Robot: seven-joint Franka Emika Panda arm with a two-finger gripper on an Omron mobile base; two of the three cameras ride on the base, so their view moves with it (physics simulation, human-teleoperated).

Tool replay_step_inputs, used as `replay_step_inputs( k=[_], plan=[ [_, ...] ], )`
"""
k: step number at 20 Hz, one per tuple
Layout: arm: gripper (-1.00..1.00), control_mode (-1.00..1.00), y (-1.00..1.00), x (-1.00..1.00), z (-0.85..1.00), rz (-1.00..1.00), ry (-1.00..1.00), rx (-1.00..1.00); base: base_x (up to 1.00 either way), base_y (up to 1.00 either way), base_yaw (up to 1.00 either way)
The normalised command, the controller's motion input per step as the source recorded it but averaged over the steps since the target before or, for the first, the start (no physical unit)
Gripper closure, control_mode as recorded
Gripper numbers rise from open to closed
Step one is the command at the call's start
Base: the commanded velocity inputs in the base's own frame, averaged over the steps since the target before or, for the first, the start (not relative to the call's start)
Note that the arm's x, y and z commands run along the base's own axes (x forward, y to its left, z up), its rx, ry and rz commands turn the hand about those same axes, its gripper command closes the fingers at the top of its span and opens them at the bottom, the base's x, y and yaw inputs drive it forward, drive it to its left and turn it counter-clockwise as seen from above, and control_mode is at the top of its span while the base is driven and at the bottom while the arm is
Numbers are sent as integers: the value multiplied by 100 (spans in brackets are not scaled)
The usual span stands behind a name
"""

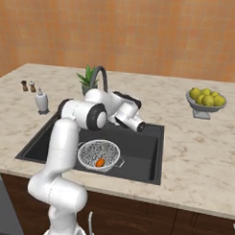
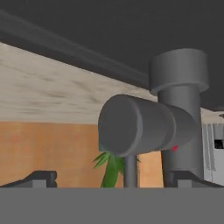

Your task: Put the colander in the sink, put the orange in the colander, and turn on the sink faucet and pour water over the colander.

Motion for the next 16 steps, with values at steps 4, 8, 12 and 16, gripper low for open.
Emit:
replay_step_inputs(
  k=[4, 8, 12, 16],
  plan=[
    [-100, -100, 0, 34, -9, -4, 0, 0, 0, 0, 0],
    [-100, -100, 0, 19, -7, -4, 0, 0, 0, 0, 0],
    [100, -100, 0, 4, -1, -6, 0, -1, 0, 0, 0],
    [100, -100, -1, 2, 0, -10, 0, 0, 0, 0, 0]
  ],
)
